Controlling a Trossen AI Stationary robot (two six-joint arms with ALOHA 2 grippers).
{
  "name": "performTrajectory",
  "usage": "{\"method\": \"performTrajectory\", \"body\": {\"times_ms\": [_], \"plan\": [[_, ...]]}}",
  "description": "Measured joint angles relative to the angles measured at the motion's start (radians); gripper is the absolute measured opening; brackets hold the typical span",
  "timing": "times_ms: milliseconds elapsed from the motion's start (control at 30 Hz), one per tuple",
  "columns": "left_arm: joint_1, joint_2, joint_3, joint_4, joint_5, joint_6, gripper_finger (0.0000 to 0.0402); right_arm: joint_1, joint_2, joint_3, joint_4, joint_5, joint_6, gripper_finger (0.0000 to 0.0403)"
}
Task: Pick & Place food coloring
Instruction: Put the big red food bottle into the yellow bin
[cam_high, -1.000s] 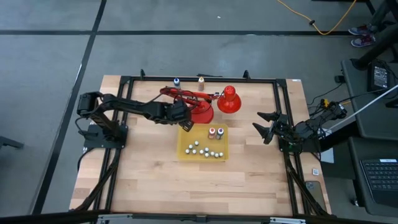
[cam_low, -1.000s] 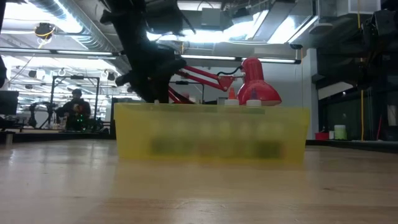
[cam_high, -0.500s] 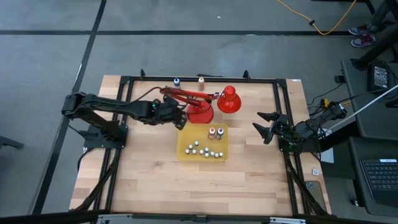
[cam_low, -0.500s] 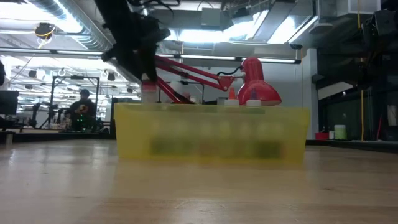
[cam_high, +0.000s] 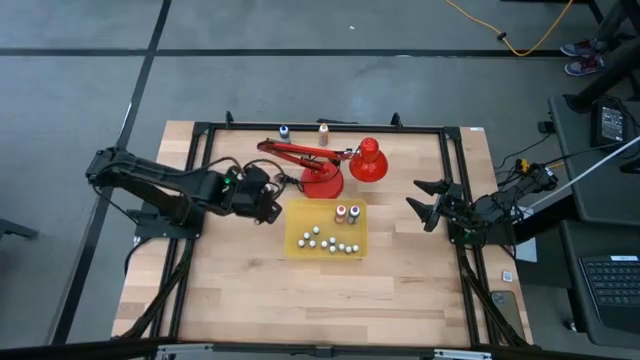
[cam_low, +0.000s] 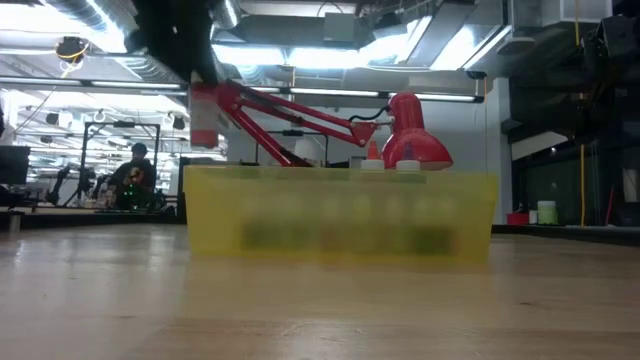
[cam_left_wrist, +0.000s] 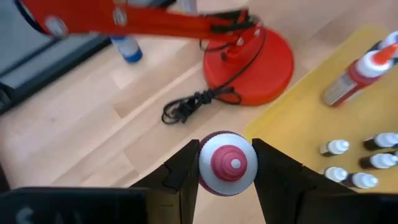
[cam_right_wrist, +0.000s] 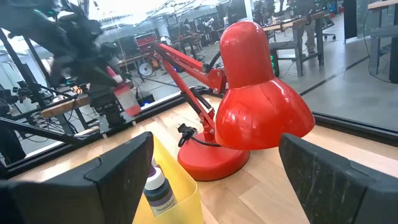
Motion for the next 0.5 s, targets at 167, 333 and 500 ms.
{"method": "performTrajectory", "body": {"times_ms": [167,333,500], "plan": [[-0.064,0.045,0.113,-0.084,-0.073,-0.036,0.0125,0.0,0.0,0.0,0.0,0.0,0.0,0.0347],[-0.096,0.143,0.216,-0.105,-0.095,-0.057,0.0125,0.0,0.0,0.0,0.0,0.0,0.0,0.0347],[-0.093,0.262,0.303,-0.078,-0.086,-0.038,0.0125,0.0,0.0,0.0,0.0,0.0,0.0,0.0347]]}}
